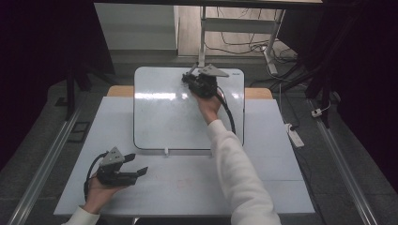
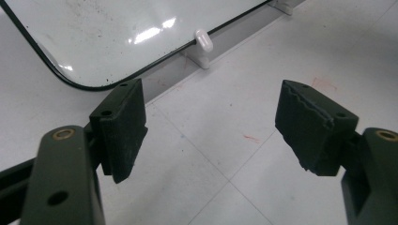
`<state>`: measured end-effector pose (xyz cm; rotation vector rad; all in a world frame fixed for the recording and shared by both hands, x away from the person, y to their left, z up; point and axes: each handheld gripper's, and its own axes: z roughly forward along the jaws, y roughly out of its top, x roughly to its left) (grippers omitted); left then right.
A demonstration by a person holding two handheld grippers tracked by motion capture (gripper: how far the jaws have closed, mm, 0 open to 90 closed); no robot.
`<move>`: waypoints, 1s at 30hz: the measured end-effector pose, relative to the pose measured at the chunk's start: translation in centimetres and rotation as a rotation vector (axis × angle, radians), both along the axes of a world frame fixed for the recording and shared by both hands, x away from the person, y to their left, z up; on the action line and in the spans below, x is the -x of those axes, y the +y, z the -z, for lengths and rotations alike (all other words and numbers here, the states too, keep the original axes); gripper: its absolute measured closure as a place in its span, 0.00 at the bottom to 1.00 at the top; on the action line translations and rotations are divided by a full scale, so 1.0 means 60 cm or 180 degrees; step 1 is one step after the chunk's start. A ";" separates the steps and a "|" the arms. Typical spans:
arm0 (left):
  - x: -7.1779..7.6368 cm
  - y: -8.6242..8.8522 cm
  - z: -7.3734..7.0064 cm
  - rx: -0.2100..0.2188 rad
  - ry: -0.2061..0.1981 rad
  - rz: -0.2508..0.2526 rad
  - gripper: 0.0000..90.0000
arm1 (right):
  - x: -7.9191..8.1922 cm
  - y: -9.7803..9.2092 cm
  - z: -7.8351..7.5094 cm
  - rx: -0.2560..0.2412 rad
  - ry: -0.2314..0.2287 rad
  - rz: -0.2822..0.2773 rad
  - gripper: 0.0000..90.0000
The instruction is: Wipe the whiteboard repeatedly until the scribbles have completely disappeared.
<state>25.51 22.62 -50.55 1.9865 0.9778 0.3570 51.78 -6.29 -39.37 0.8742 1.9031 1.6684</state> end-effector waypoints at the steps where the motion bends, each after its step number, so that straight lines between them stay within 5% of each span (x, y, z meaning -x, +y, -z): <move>1: -0.001 0.000 0.000 0.0004 -0.0001 -0.0003 0.29 | -0.001 -0.005 -0.001 -0.0072 0.0034 -0.0002 0.86; 7: -0.002 0.001 0.001 -0.0006 0.0009 -0.0019 0.29 | 0.021 0.034 0.022 0.0267 0.0013 -0.0411 0.86; 13: -0.001 0.003 0.001 0.0020 -0.0007 -0.0023 0.29 | -0.004 -0.017 -0.002 -0.0090 -0.0003 0.0053 0.86; 18: -0.003 0.002 0.001 0.0005 0.0005 -0.0012 0.29 | 0.019 0.018 0.021 0.0217 0.0008 -0.0329 0.86; 20: -0.001 0.000 0.001 0.0000 -0.0008 -0.0008 0.29 | 0.018 0.013 0.016 0.0279 -0.0032 -0.0293 0.86; 23: 0.002 0.001 -0.002 0.0020 -0.0025 -0.0012 0.29 | 0.002 -0.025 -0.002 0.0025 -0.0039 0.0078 0.86; 25: 0.000 0.002 -0.001 0.0024 -0.0025 -0.0016 0.29 | -0.002 -0.037 -0.001 -0.0097 0.0032 0.0101 0.86; 30: -0.005 0.000 0.002 0.0000 0.0005 -0.0011 0.29 | 0.026 0.002 0.025 0.0283 0.0010 -0.0339 0.86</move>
